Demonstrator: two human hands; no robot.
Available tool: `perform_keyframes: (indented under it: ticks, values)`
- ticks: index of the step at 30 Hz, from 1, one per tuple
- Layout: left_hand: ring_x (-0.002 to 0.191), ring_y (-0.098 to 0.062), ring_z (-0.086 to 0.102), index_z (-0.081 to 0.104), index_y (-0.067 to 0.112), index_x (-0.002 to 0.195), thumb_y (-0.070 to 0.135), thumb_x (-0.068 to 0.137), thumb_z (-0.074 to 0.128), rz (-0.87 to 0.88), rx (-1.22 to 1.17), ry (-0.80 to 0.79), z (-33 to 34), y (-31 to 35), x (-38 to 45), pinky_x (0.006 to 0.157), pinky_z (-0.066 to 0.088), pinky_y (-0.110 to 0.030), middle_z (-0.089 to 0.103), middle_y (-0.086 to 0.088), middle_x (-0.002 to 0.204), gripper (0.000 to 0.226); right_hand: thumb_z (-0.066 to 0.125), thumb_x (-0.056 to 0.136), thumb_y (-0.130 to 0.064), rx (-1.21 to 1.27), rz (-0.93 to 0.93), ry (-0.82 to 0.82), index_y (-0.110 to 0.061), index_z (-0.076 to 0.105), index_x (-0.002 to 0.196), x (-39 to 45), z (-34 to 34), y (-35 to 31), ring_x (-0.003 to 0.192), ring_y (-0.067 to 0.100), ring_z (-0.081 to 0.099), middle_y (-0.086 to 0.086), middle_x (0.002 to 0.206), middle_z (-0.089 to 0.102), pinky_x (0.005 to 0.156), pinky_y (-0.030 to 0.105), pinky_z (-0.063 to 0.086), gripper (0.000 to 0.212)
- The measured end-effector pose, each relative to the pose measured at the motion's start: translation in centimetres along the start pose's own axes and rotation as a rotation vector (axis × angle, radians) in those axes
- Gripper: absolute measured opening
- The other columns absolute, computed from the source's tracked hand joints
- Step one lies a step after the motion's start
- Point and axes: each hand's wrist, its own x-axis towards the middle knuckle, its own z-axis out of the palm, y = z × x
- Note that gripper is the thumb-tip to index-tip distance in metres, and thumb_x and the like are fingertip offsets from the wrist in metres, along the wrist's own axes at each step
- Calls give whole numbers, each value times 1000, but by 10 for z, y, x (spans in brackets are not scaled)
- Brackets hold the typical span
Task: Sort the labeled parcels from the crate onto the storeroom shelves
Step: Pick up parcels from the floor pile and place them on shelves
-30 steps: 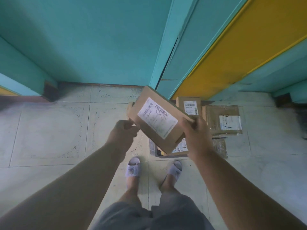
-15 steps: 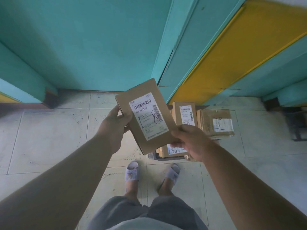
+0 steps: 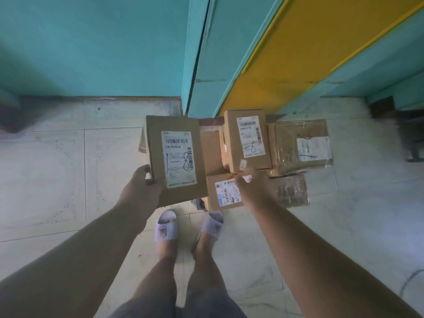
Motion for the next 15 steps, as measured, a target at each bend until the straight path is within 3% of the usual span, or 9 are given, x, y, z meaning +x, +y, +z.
perform_keyframes:
  ticks: [2,5,8,11,15]
  values:
    - [95,-29,67,49,35,131,27,95,61,14,43,-14,18,-3,20,84,57,-49,70,0,104,39,56,91,-37,-87,-12,67,-25,55,132,21,3,7,104,22,65,3,128,59,78,44,61,42]
    - [91,-24,65,50,34,133,25,95,62,43,68,-23,39,1,45,71,52,-37,69,2,101,41,54,97,-30,-237,-28,122,-22,47,143,41,5,17,120,22,56,1,145,48,87,34,55,47]
    - [85,-23,63,49,34,135,24,96,60,48,85,-32,52,11,64,77,54,-43,67,7,93,41,54,97,-28,-274,-81,119,-23,48,141,48,12,21,121,24,56,3,141,51,92,42,55,45]
    - [78,-19,60,48,38,136,26,96,58,51,134,-4,54,22,71,82,56,-47,64,11,90,43,55,97,-25,-274,-164,103,-16,52,141,39,21,19,129,24,49,4,143,53,107,39,42,44]
    - [99,-33,68,51,39,135,33,90,61,10,108,-7,56,38,69,89,57,-53,68,9,97,46,60,93,-22,-168,-175,224,-14,60,134,27,23,23,128,24,51,4,139,56,105,36,42,42]
